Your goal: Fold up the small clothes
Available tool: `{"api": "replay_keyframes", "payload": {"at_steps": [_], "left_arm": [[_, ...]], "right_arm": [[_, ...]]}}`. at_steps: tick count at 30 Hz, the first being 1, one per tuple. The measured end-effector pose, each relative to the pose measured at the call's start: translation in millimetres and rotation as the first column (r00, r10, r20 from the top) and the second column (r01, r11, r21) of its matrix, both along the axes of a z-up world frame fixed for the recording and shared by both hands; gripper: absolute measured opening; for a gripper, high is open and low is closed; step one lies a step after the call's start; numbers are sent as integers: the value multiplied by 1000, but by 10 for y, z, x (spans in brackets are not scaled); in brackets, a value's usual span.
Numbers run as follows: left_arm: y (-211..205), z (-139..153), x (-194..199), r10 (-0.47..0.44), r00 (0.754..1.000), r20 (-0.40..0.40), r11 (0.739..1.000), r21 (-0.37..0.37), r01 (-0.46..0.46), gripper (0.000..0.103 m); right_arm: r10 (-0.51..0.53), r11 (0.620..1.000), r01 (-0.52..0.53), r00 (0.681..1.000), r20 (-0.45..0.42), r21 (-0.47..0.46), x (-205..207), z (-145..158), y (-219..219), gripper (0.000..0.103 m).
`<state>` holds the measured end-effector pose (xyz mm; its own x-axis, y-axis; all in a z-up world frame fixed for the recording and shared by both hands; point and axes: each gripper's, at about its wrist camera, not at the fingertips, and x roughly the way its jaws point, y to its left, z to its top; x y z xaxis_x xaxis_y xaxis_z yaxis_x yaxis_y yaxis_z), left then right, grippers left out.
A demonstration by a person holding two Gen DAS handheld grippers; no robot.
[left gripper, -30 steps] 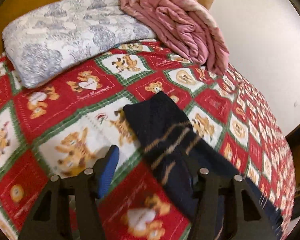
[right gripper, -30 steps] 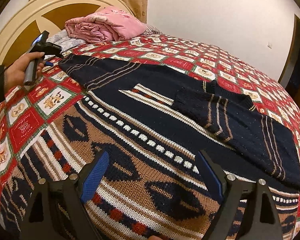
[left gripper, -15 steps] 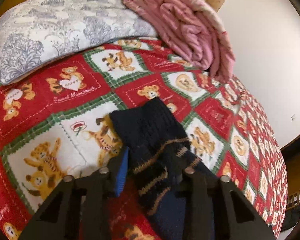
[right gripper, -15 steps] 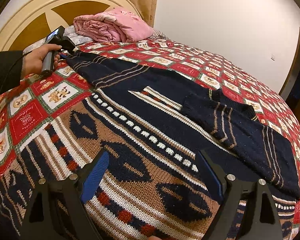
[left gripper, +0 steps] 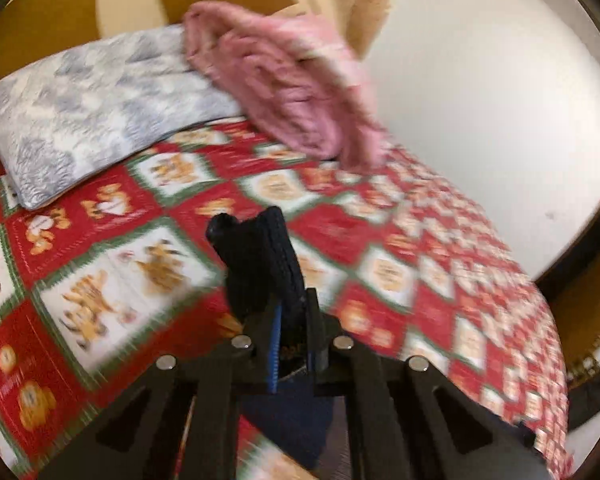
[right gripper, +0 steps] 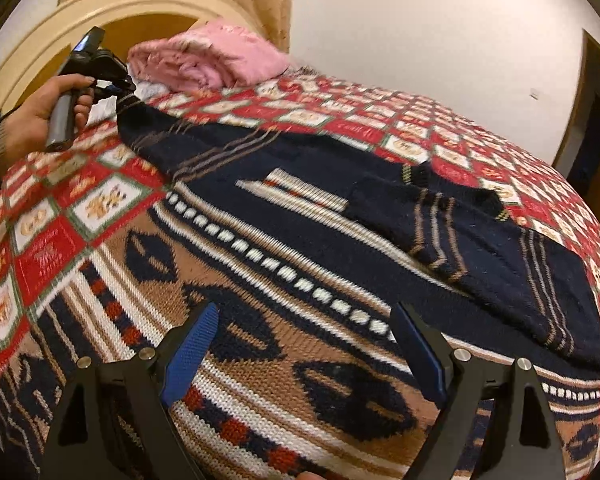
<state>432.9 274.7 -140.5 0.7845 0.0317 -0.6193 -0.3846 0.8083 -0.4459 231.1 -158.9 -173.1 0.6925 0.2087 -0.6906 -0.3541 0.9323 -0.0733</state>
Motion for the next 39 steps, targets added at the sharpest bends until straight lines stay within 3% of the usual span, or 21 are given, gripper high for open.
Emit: {"api": "replay_keyframes", "payload": {"at_steps": [6, 12, 23, 28, 33, 36, 38, 39], "left_arm": [[-834, 396, -166, -158, 984, 88, 987, -24, 161, 10], [-1688, 500, -264, -300, 948, 106, 951, -47, 306, 9], [-3011, 222, -220, -475, 878, 65, 873, -87, 479, 9], [-3610, 36, -261, -541, 841, 15, 841, 0, 541, 9], [-4052, -161, -324, -617, 785, -58, 781, 80, 620, 13], [-4167, -156, -456, -684, 728, -47, 721, 104, 685, 18], [-4192, -83, -579, -708, 705, -34, 694, 148, 705, 27], [-4171, -28, -660, -721, 693, -24, 679, 176, 713, 38]], "right_arm": [[-39, 997, 36, 999, 28, 73, -198, 164, -258, 89], [-81, 993, 77, 996, 42, 88, -434, 285, -606, 89], [-245, 958, 235, 969, 42, 164, -657, 446, -1492, 89], [-292, 935, 287, 956, -9, 207, -603, 395, -1735, 89], [-301, 929, 303, 953, -45, 213, -553, 311, -1819, 89], [-310, 923, 317, 949, -67, 217, -528, 257, -1883, 89], [-321, 916, 332, 943, -88, 226, -506, 215, -1940, 89], [-325, 912, 339, 941, -98, 230, -493, 199, -1963, 89]]}}
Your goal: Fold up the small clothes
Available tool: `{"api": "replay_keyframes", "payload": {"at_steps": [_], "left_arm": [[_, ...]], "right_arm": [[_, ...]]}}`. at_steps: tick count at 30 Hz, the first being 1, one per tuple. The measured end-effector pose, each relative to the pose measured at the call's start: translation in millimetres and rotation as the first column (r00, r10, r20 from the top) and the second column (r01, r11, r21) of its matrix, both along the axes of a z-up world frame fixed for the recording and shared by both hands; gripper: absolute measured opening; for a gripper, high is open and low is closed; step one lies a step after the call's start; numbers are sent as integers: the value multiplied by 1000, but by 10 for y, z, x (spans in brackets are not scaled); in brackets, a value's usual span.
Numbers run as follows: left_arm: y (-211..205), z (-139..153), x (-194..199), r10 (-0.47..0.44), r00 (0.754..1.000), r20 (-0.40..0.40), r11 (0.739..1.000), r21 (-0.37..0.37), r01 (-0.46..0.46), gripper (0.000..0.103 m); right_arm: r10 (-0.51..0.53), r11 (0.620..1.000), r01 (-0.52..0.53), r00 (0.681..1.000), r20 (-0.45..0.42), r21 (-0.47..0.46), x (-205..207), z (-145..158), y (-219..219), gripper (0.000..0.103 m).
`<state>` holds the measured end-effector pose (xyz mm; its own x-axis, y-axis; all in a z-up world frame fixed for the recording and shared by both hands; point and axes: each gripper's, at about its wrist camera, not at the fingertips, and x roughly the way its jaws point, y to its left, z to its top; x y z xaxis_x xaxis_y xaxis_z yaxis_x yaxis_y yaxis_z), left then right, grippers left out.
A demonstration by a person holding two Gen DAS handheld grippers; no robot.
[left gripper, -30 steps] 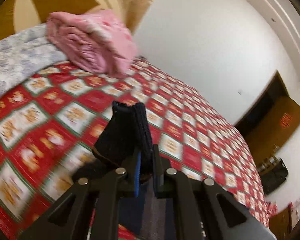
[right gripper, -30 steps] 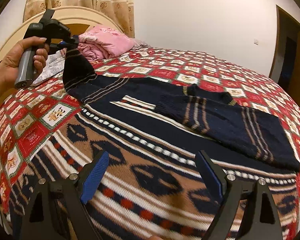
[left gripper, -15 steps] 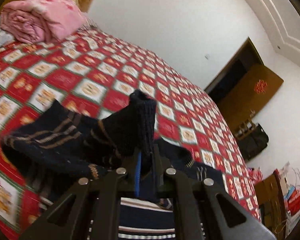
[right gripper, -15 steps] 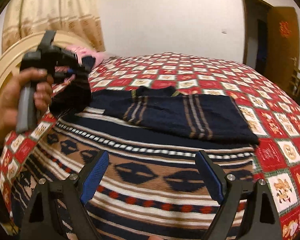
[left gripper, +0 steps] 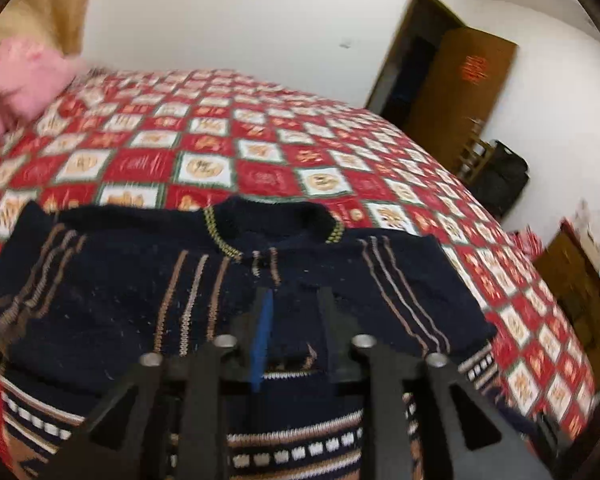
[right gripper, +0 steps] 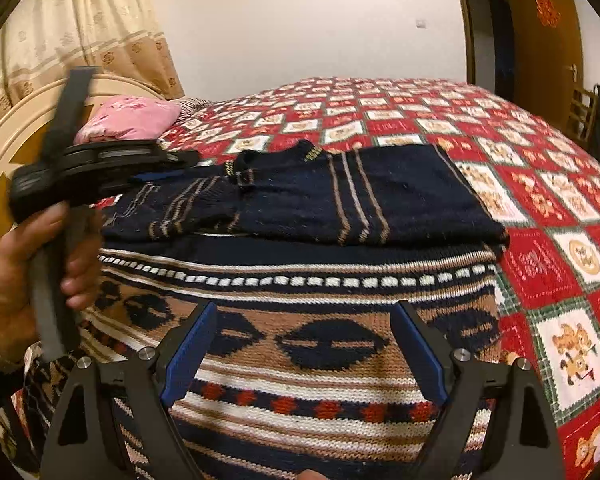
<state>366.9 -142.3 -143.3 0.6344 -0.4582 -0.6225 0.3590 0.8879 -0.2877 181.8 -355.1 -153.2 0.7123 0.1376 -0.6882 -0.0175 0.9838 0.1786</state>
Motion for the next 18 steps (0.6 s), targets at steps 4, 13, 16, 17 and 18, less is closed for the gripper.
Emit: {"api": "replay_keyframes", "payload": {"at_steps": [4, 13, 16, 17, 18], "left_arm": [[237, 133, -258, 13, 991, 132, 996, 82, -24, 69], [1303, -235, -223, 309, 941, 139, 929, 167, -330, 79], [1450, -408, -184, 333, 941, 57, 936, 103, -338, 79], [1489, -427, -181, 341, 939, 38, 936, 76, -342, 79], [1538, -436, -174, 344, 939, 26, 938, 41, -344, 82]], "right_arm": [[-2, 997, 3, 1000, -16, 80, 55, -5, -82, 89], [104, 931, -55, 988, -117, 360, 919, 97, 64, 62], [130, 911, -46, 975, -178, 410, 1299, -7, 227, 62], [137, 908, -41, 969, -204, 418, 1445, -71, 302, 62], [130, 914, -31, 967, -220, 404, 1541, -119, 364, 62]]}}
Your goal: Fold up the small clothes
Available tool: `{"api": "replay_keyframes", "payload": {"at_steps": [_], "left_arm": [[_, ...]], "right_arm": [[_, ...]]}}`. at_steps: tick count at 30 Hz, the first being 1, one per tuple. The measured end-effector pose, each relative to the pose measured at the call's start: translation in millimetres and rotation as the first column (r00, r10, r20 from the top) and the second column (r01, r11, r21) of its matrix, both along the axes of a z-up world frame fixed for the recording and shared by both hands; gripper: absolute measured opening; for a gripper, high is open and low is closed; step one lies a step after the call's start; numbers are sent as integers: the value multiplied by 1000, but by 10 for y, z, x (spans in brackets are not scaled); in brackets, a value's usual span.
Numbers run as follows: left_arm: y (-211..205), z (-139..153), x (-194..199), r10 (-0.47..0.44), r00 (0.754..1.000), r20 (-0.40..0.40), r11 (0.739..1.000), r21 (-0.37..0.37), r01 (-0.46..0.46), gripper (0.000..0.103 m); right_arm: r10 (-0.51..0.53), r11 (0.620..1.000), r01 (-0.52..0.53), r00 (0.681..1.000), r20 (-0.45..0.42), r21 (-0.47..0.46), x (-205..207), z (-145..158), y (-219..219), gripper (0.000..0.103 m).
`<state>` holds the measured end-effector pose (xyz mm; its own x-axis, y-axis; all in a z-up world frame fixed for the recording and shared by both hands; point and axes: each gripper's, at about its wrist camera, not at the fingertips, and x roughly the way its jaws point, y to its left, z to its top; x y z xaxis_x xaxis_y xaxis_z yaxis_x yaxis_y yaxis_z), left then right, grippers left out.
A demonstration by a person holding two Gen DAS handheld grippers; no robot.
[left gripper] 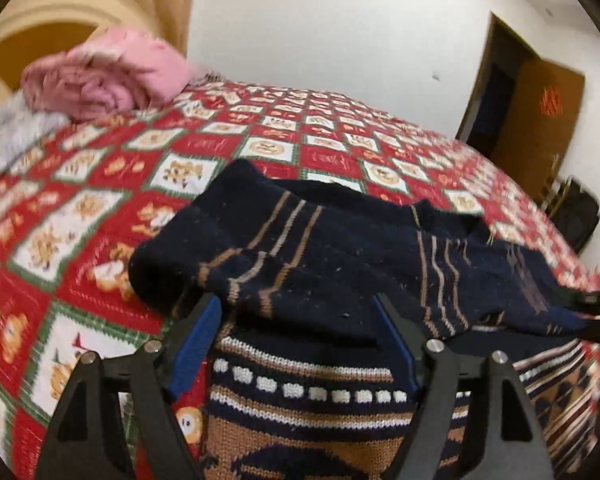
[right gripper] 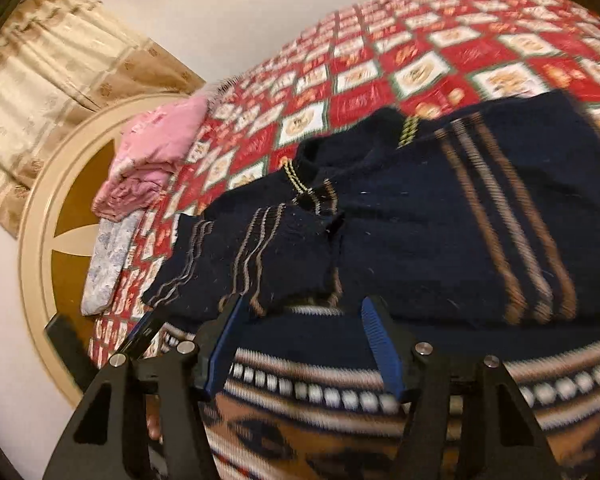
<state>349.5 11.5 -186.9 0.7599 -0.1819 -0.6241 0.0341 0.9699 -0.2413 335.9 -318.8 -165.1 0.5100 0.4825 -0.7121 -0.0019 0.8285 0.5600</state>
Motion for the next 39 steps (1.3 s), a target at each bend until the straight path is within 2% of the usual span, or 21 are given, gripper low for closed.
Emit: {"api": "replay_keyframes", "payload": {"at_steps": [1, 2, 4, 8, 10, 12, 13, 15, 17, 22, 28, 33, 39], "left_arm": [[15, -29, -15, -7, 1000, 0, 1000, -24, 7, 90], [29, -55, -13, -7, 1000, -4, 999, -41, 7, 92], [41, -100, -28, -13, 1000, -16, 997, -80, 12, 92], [168, -160, 3, -17, 999, -29, 984, -179, 12, 92], [251, -199, 11, -3, 999, -38, 972, -234, -6, 92], [338, -241, 4, 10, 999, -44, 954, -299, -22, 92], [364, -251, -6, 16, 999, -45, 948, -317, -30, 92], [416, -267, -24, 20, 999, -35, 934, -356, -31, 93], [443, -264, -50, 21, 1000, -18, 925, -380, -27, 93], [443, -204, -103, 35, 999, 25, 924, -381, -23, 98], [477, -205, -112, 33, 999, 36, 916, -402, -15, 98], [520, -220, -118, 40, 998, 40, 902, -432, -19, 98], [505, -240, -85, 44, 999, 15, 908, -417, -34, 98]], "right_arm": [[-4, 1000, 4, 1000, -11, -8, 58, -30, 34, 62], [-8, 1000, 8, 1000, -30, -5, 137, -87, 72, 62], [-16, 1000, 16, 998, -65, 5, 259, -192, 113, 62], [-24, 999, 22, 997, -74, -27, 378, -283, 240, 59], [-12, 998, 8, 997, -71, -57, 412, -285, 299, 46], [1, 996, -8, 997, -73, -94, 440, -287, 368, 27], [3, 995, -10, 997, -71, -100, 455, -290, 379, 25], [1, 993, -8, 998, -59, -120, 473, -272, 378, 13], [-9, 987, 4, 1000, -29, -158, 461, -202, 364, 7], [-13, 973, 26, 998, 59, -231, 404, 78, 293, 5], [-21, 959, 49, 994, 105, -278, 370, 264, 134, 5], [-58, 942, 96, 990, 126, -321, 290, 265, -132, 5], [-115, 934, 141, 988, 99, -328, 331, 130, -439, 5]]}}
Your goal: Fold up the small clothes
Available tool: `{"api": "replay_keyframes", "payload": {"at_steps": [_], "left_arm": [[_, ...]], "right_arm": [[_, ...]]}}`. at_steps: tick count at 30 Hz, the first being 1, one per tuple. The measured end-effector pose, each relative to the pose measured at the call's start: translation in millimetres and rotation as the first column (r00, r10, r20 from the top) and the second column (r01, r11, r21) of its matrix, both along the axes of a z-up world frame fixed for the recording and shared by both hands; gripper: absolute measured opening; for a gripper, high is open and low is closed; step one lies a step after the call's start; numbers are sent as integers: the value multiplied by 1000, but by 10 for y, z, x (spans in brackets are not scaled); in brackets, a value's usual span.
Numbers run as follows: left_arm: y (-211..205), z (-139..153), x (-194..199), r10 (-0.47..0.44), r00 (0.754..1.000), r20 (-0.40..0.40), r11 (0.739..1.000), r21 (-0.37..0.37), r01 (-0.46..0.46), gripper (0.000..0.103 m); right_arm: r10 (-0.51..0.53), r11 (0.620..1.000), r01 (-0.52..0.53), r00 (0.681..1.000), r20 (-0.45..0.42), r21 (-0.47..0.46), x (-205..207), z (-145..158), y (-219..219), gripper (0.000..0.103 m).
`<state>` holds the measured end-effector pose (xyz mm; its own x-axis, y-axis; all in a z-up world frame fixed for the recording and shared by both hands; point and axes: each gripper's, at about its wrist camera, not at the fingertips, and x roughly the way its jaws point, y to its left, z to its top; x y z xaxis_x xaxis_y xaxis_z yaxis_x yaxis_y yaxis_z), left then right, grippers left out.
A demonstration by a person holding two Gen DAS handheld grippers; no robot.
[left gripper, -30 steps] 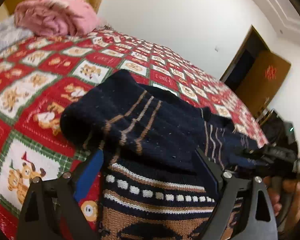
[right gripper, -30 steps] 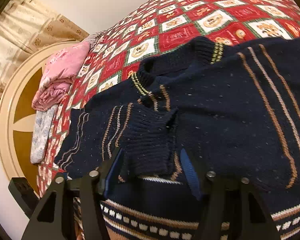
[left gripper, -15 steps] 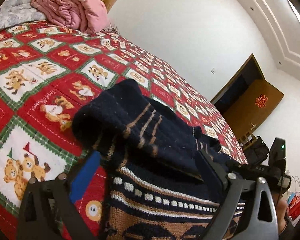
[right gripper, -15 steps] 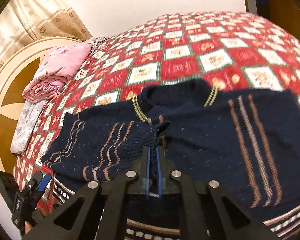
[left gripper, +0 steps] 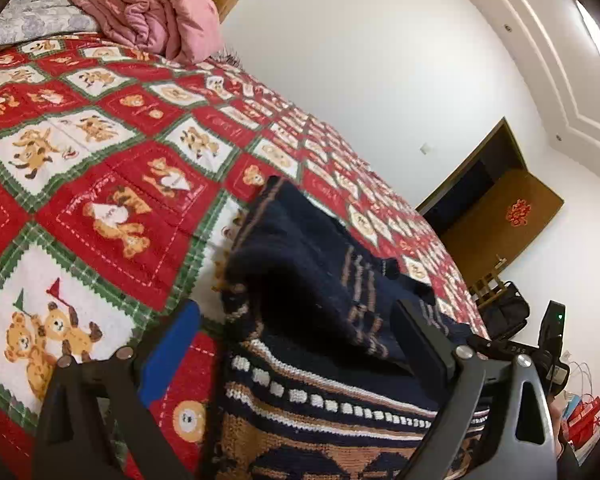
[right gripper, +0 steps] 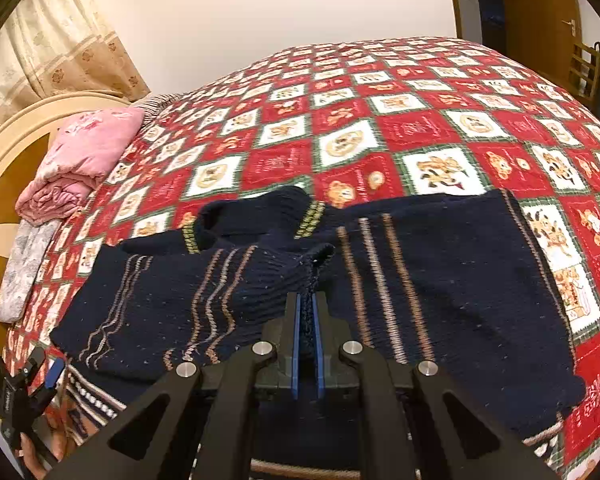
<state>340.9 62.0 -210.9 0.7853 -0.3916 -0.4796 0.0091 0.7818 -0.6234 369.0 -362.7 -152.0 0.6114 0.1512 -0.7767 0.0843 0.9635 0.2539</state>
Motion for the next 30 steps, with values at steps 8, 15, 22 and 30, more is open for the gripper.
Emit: {"api": "replay_keyframes", "payload": {"at_steps": [8, 15, 22, 30], "left_arm": [[48, -28, -12, 7, 1000, 0, 1000, -23, -7, 98], [20, -50, 32, 10, 999, -40, 1000, -2, -10, 98], [92, -72, 22, 56, 998, -42, 998, -25, -57, 99], [-112, -74, 159, 63, 987, -147, 987, 158, -40, 103]], "right_arm": [[-56, 996, 57, 998, 7, -62, 63, -58, -137, 5], [-119, 989, 115, 992, -36, -94, 97, -237, -391, 0], [24, 997, -17, 995, 100, -72, -94, 97, 14, 1], [159, 967, -172, 984, -83, -185, 112, -344, 496, 26]]}}
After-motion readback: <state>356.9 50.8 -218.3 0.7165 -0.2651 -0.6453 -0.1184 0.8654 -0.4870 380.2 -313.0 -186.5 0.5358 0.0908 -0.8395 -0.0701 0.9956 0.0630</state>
